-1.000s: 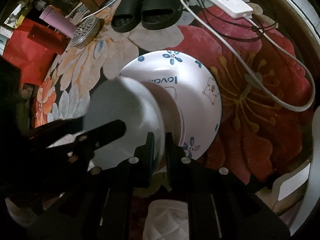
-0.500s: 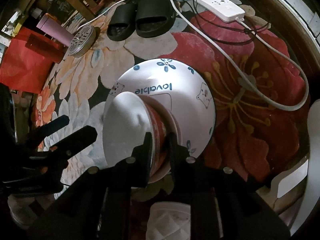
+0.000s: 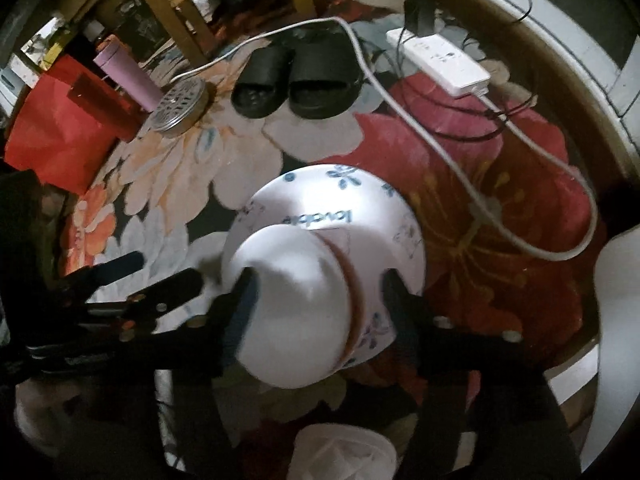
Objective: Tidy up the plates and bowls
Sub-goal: 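Open both tools and withdraw them from the stack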
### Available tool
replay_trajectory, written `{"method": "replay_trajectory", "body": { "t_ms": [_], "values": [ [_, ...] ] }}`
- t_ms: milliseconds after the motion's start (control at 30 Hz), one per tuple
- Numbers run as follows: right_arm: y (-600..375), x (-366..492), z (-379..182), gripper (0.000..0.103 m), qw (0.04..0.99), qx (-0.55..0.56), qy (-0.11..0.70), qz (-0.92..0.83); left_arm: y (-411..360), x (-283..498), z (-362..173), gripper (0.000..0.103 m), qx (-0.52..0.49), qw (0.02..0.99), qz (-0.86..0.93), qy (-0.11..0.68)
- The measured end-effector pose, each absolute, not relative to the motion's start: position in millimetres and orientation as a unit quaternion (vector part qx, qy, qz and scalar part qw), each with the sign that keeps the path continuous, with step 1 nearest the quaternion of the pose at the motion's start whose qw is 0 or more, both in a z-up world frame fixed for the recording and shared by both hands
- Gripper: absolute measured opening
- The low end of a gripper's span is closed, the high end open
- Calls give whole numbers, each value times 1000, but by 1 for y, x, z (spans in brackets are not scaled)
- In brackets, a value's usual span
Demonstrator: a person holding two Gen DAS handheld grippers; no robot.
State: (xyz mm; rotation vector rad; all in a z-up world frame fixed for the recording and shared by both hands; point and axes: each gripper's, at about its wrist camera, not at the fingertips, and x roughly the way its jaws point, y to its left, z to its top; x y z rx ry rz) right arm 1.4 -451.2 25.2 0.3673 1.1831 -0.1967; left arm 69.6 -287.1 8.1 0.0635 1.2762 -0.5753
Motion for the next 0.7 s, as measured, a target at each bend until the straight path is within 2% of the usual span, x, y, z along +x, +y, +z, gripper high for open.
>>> {"method": "replay_trajectory", "body": {
  "t_ms": [33, 67, 700],
  "values": [
    [-452, 1, 23, 93, 808, 170, 555, -100, -287, 69, 8, 102, 33, 767, -262, 584],
    [-453, 0, 21, 94, 806, 171, 556, -107, -286, 69, 8, 102, 37, 769, -260, 583],
    [-442, -8, 10, 94, 796, 159, 566, -147, -277, 67, -5, 102, 31, 757, -239, 607]
  ]
}}
